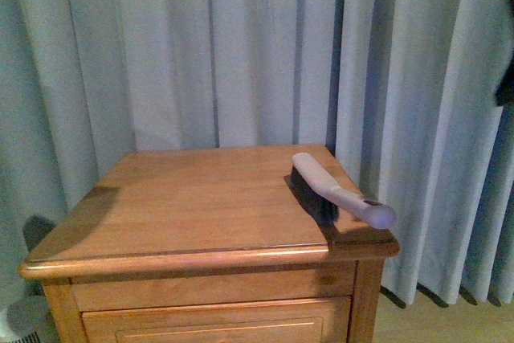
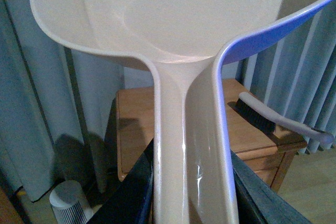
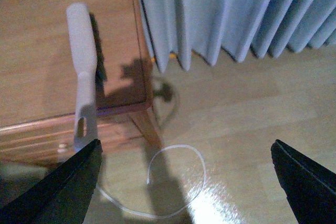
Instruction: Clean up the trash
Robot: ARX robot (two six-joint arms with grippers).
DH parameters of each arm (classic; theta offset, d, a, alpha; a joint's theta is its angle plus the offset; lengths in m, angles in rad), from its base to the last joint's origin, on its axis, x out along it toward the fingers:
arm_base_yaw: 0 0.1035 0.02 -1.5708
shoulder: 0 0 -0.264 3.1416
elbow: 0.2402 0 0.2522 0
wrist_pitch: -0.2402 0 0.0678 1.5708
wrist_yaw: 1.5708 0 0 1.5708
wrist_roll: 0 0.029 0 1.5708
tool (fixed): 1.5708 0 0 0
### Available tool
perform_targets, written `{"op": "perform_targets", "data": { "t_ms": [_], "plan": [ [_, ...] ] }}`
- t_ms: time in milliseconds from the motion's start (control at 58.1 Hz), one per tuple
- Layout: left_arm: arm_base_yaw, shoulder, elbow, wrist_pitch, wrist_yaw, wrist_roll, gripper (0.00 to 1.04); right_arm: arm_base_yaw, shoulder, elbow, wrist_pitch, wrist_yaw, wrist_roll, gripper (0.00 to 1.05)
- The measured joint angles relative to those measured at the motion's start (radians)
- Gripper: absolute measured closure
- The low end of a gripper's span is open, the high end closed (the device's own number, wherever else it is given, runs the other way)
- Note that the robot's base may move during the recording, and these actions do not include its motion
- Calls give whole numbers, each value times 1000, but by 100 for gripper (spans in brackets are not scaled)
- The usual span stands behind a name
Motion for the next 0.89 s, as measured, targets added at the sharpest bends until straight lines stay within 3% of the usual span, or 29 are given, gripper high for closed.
{"op": "perform_targets", "data": {
  "t_ms": [310,895],
  "plan": [
    [0,0,0,0,0,0,78,129,425,315,-89,-4,82,7],
    [0,0,0,0,0,-1,78,124,688,418,-9,-49,135,7]
  ]
}}
